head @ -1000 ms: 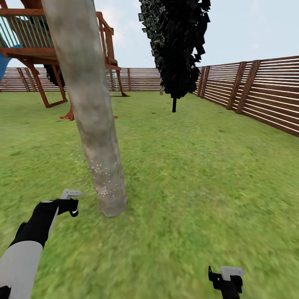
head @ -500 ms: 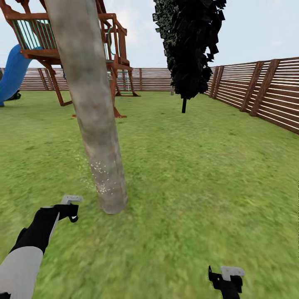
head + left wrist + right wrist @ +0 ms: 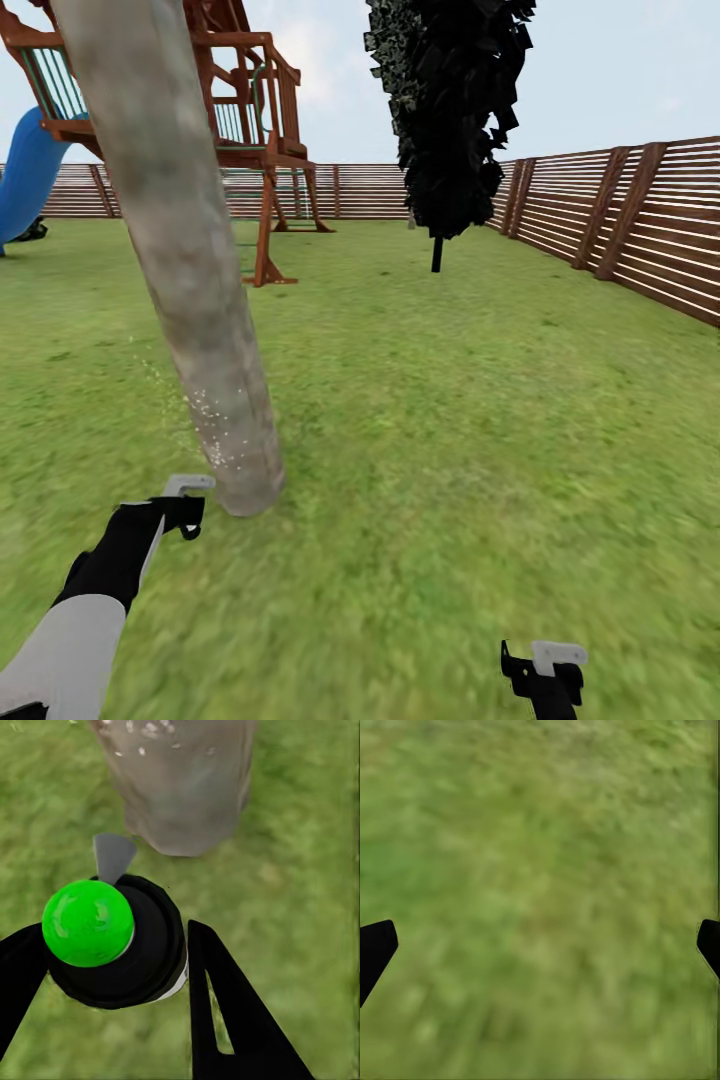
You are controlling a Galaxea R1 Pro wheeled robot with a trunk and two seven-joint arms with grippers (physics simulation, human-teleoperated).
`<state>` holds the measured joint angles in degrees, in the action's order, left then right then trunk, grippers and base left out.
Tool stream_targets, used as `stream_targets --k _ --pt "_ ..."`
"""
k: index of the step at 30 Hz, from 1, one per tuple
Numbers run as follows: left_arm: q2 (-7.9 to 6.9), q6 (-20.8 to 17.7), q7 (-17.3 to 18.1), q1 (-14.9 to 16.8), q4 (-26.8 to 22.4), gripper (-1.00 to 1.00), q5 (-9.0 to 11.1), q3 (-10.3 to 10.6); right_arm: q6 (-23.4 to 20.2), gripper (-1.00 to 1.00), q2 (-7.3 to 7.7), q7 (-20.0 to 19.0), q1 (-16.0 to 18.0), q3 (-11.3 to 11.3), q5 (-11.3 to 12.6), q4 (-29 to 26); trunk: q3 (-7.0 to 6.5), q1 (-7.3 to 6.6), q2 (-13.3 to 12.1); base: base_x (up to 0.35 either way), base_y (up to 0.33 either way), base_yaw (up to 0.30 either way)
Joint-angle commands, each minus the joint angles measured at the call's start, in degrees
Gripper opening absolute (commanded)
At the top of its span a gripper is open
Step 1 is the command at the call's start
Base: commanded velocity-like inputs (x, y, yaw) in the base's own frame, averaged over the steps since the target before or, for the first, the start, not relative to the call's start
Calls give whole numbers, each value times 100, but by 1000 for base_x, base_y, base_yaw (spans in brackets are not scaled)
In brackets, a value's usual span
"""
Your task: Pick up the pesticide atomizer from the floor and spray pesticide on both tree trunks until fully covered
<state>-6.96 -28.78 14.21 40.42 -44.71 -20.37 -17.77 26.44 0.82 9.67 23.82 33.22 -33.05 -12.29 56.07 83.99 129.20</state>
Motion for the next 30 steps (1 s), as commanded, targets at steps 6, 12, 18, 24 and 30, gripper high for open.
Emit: stream_targets --k 6,12,18,24,30 --pt "44 494 -162 1 59 -100 -6 -160 0 100 -3 8 0 0 0 0 0 0 0 106 -273 109" --pt "11 518 -241 -7 139 -100 -27 -252 1 100 -3 9 0 0 0 -2 0 0 0 154 -265 276" --pt "42 531 -639 -8 345 -100 -1 -353 1 100 -3 9 0 0 4 -2 0 0 0 120 -264 271" --pt "46 531 -651 -8 419 -100 2 -357 1 100 11 0 0 0 3 -2 0 0 0 98 -265 32" --pt "41 531 -676 -8 420 -100 -1 -364 1 100 7 7 0 5 10 -2 0 0 0 84 -266 0"
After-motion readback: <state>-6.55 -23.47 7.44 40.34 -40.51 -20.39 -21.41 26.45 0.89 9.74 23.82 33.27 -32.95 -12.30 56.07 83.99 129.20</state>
